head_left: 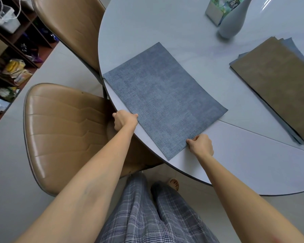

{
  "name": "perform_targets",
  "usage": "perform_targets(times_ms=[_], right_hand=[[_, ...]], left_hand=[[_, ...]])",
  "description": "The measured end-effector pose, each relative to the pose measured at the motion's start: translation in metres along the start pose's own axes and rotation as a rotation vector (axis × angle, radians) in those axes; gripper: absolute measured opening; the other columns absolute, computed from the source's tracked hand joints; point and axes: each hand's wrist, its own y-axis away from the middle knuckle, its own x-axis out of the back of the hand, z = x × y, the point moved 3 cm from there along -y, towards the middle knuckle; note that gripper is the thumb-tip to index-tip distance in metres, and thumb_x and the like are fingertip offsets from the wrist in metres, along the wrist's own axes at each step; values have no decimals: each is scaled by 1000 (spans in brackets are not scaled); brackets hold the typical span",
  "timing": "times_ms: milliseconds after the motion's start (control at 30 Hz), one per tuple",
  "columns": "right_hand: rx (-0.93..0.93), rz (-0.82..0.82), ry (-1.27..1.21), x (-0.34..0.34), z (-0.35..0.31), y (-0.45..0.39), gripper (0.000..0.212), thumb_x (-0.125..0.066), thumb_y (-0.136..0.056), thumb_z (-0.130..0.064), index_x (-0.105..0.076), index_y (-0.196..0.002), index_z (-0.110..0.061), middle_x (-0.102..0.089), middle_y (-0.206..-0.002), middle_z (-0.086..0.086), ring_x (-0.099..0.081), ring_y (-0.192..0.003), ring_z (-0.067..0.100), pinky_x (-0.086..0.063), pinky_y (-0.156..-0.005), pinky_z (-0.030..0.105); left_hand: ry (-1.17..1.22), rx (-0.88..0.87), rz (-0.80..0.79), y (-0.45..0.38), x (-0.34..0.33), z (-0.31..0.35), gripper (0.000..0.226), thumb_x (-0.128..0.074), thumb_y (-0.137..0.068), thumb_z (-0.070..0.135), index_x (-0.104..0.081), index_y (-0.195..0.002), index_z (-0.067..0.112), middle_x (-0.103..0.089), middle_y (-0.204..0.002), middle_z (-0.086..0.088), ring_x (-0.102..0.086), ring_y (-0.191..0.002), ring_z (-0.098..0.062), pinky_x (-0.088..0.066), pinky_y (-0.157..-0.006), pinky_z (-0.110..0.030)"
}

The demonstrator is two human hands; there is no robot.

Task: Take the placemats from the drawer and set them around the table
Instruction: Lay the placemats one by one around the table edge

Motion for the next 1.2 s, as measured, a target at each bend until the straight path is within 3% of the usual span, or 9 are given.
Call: perform_targets(times_ms=[367,467,533,633,700,767,867,1067,1200], right_hand=[[43,-26,-35,-2,3,-2,27,-64,-77,-19,-66,-72,7,-67,-70,18,-64,-76,35,-43,-60,30],[69,-3,74,7,0,3,29,-67,-76,-29,-65,-74,0,-67,-77,15,-64,-79,34,-43,-61,29],[156,143,236,19,-6,7,29,-66,-79,-35,-62,-80,-6,-66,-86,12,-62,-83,33,-41,-62,30],[512,385,246,24,-32,9,25,-62,-86,-28,-57,-96,-6,-61,-103,14,-57,-98,35,-45,-75,39],[740,391,242,8,-53,1,39,-61,-88,-25,-56,-117,-1,-55,-127,19,-51,-120,38,-42,-97,43],[872,320,327,-13,-73,-13,54,-49,-92,-34,-46,-136,-3,-40,-147,19,-35,-138,34,-26,-113,41],[996,245,453,-32,-96,-36,64,-33,-94,-46,-31,-147,-10,-25,-156,13,-20,-146,26,-5,-118,34],[766,308,417,-18,-72,-87,62,-30,-98,-48,-14,-152,-22,-10,-160,1,-6,-148,17,-1,-120,36],[340,440,298,18,-20,-104,63,-27,-100,-43,-9,-153,-14,-4,-161,8,-2,-149,20,-1,-121,36]], left_hand=[[8,-5,1,0,0,-1,50,-76,-80,36,-64,-116,5,-50,-128,-9,-62,-102,-32,-42,-71,-35],[-28,-10,-14,2,0,-3,55,-76,-79,40,-61,-120,6,-41,-136,-9,-59,-106,-32,-46,-79,-37],[-103,-168,76,6,0,-6,67,-77,-78,39,-49,-128,4,-24,-150,-12,-43,-130,-34,-46,-96,-44],[-253,-713,208,13,-9,0,67,-65,-88,35,-36,-143,9,-4,-160,-15,-5,-149,-32,-17,-120,-42],[-365,-947,128,15,-25,11,70,-53,-95,38,-21,-153,14,3,-162,-13,5,-149,-30,-1,-121,-40],[-462,-1038,67,10,-43,25,71,-44,-98,41,-10,-155,16,5,-162,-10,8,-149,-30,4,-119,-40],[-610,-1104,72,-8,-62,57,69,-36,-100,45,-4,-155,18,6,-162,-8,8,-149,-30,6,-119,-43],[-740,-1117,71,-46,-86,90,65,-25,-100,52,-6,-155,24,2,-163,-2,4,-150,-24,4,-120,-46],[-760,-1106,80,-44,-87,87,63,-24,-100,52,-8,-155,25,-3,-163,-2,0,-150,-25,5,-120,-45]])
